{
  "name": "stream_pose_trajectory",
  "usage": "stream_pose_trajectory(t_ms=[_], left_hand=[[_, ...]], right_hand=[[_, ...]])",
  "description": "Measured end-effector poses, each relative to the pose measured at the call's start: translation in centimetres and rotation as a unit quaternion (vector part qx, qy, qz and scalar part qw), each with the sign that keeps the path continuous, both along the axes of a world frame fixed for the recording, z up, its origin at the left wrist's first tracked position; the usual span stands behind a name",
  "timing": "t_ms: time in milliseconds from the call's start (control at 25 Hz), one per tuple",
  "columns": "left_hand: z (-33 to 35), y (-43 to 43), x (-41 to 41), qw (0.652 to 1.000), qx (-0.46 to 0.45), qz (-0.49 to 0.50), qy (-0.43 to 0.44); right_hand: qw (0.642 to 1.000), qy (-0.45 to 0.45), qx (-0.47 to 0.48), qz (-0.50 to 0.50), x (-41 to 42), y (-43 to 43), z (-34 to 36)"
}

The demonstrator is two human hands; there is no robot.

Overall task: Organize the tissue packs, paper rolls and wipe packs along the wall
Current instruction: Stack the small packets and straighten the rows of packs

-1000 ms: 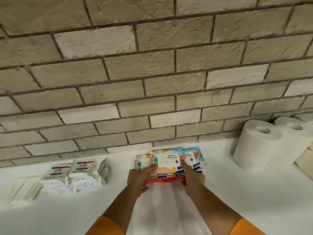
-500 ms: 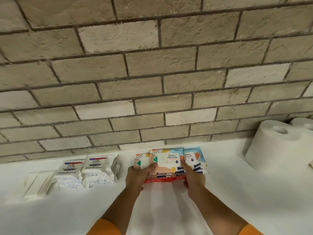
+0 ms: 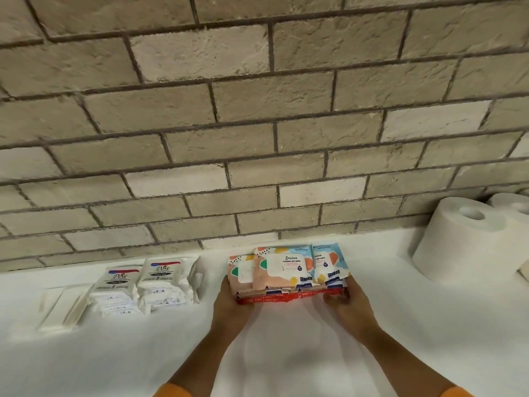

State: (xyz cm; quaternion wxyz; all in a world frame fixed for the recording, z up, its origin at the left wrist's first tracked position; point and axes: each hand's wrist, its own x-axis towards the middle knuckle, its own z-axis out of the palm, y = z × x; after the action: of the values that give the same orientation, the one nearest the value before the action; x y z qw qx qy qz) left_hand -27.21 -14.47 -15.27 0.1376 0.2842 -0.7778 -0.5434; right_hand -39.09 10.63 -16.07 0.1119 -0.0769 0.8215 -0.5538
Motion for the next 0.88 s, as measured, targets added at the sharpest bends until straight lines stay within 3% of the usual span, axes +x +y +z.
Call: stream_pose_trajectory(t_ms=[400, 560, 760, 880], left_hand=[[0.1, 0.8, -0.4, 0.994, -0.098, 0.019, -0.035], [0.6, 1.2, -0.1, 0.994, -0.075, 0.057, -0.047], [0.8, 2.5, 1.5, 0.985, -0.023, 0.124, -0.119], [1.5, 4.2, 3.2, 0.979, -0.03, 0.116, -0.168]], right_hand=[[0.996, -0.006, 0.058, 0.071, -1.0, 0.6, 0.7], [0.996, -0.017, 0.027, 0.086, -0.9, 1.5, 0.5], [0.995, -0.052, -0.024, 0.075, 0.3, 2.9, 0.7], [0.992, -0.104, -0.036, 0.059, 1.0, 4.1, 1.3]])
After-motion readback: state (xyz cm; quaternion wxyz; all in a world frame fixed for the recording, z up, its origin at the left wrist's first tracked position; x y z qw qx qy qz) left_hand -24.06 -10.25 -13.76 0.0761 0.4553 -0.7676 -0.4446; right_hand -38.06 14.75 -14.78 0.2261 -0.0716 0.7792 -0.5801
